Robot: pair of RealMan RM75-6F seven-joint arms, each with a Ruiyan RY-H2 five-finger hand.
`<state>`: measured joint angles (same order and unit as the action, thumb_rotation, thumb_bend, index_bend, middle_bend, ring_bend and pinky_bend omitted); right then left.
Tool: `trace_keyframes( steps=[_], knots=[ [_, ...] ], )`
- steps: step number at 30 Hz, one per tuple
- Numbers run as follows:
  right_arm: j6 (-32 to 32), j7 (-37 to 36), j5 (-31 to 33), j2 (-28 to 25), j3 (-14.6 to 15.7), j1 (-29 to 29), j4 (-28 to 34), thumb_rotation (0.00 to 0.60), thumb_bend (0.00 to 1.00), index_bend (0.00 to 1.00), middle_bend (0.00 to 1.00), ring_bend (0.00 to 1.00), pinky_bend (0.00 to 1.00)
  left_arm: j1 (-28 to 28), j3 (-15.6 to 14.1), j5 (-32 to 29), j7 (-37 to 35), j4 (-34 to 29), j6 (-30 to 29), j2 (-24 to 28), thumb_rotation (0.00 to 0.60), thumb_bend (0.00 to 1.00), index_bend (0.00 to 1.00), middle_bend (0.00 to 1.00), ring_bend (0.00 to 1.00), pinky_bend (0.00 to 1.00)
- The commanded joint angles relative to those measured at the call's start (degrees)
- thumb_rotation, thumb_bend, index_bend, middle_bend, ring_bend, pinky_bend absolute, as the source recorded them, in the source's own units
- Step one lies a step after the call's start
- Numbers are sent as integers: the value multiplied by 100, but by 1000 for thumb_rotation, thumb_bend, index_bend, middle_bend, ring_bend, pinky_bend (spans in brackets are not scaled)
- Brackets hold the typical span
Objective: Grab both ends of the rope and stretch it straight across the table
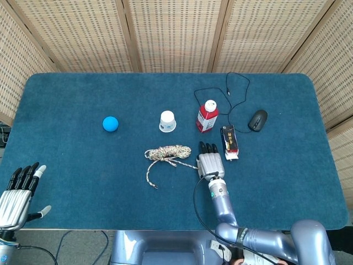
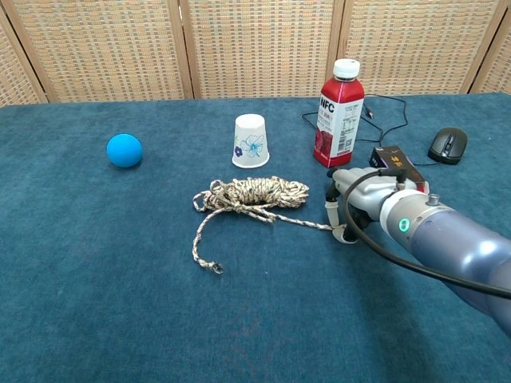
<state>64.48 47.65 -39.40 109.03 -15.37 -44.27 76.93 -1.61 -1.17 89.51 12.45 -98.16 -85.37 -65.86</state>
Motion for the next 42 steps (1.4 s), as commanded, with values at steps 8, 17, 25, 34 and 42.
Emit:
trace_keyframes(
  steps=[8,17,25,34,42],
  knots=[
    [65,0,-346,-78,176,-21,78,600,488,675,0,0,0,-393,61,732,164,485,75,-178,600,138,0,0,0,0],
    [-21,157,-484,-120,333,-83,-14,600,524,675,0,0,0,-2110,51,2626,-442,1926,952,-619,600,190,330,0,0,0],
    [-102,204,-610,-163,399,-138,-33,600,525,675,0,0,0,-3133,61,2875,-1237,2853,1686,-1378,600,232,384,0,0,0],
    [-195,215,-534,-166,352,-176,-110,600,525,676,0,0,0,-3666,185,2509,-1309,3096,2378,-2019,600,267,419,0,0,0],
    [-239,203,-490,-173,326,-196,-166,600,525,679,0,0,0,-3928,294,2204,-1088,3259,2640,-2557,600,296,479,0,0,0]
  ],
)
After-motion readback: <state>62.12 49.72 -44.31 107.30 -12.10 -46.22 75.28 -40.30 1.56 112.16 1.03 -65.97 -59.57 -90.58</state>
